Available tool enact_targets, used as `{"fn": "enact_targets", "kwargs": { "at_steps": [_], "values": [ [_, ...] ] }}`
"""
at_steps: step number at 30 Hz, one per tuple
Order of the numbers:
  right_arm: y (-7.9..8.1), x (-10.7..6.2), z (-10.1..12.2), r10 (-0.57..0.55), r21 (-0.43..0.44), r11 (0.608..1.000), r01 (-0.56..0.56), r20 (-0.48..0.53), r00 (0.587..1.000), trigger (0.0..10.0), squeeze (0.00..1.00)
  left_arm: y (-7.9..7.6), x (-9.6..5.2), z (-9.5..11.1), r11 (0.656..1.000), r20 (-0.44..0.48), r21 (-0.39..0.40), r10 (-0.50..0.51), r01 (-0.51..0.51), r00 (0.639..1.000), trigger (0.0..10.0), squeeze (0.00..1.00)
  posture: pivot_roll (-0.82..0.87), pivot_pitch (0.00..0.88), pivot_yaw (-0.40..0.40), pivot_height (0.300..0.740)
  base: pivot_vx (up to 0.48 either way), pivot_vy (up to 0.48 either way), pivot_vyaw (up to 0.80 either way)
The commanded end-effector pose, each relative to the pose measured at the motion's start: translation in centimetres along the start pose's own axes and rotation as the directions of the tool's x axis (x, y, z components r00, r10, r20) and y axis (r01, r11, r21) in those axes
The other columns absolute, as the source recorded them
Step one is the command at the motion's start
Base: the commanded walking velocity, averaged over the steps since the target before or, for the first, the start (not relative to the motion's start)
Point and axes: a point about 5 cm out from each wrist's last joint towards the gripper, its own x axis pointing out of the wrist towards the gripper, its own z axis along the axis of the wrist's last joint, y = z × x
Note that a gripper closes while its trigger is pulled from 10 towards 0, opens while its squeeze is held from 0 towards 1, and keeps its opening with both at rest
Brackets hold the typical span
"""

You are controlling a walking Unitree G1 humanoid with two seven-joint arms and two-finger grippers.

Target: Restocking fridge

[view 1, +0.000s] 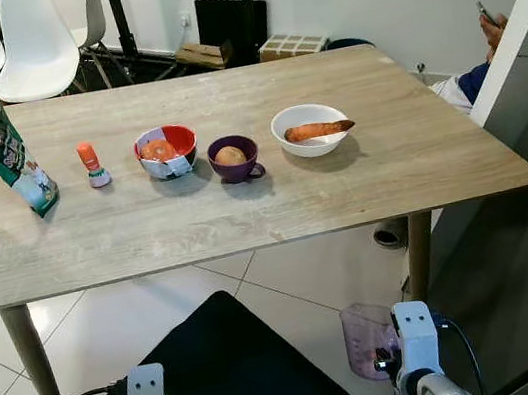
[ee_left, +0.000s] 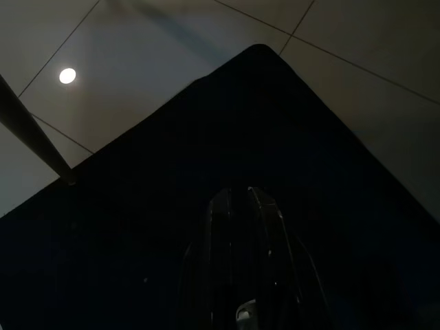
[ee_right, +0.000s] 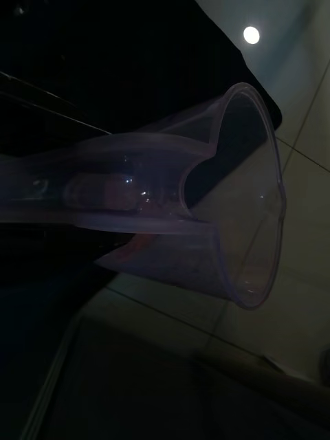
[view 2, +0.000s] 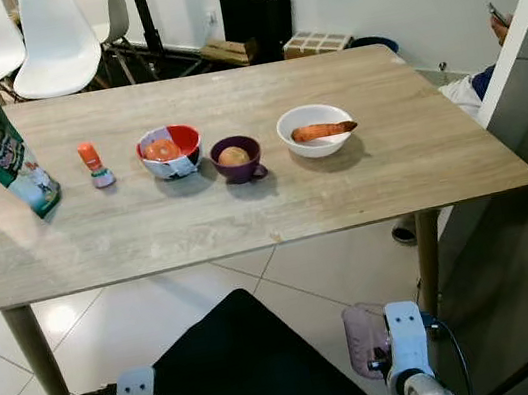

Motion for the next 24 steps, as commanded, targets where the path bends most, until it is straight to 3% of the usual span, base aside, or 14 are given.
{"fn": "enact_targets", "kwargs": {
  "at_steps": [1,13,24],
  "values": [
    [-0.1,-0.2,-0.6,0.003,0.025,1.000,-0.002,-0.024,1.000,10.0,0.00,-0.3,-0.4,-0.9,1.000,-0.032,-0.009,0.001,-0.001,0.999,10.0,0.00,-0.06,0.031,-0.027,0.740,0.000,0.247,0.00],
    [0.0,-0.2,-0.8,0.004,-0.014,1.000,-0.004,-0.033,0.999,10.0,0.00,-0.2,-0.8,-2.2,1.000,-0.094,-0.018,-0.004,0.003,0.996,10.0,0.00,-0.06,0.030,-0.032,0.740,0.000,0.260,0.00],
    [-0.1,-0.2,-0.7,0.007,-0.023,1.000,-0.008,-0.033,0.999,10.0,0.00,-0.1,-0.7,-2.1,1.000,-0.099,-0.020,-0.005,0.003,0.995,10.0,0.00,-0.06,0.031,-0.030,0.740,0.000,0.307,0.00]
  ]
}}
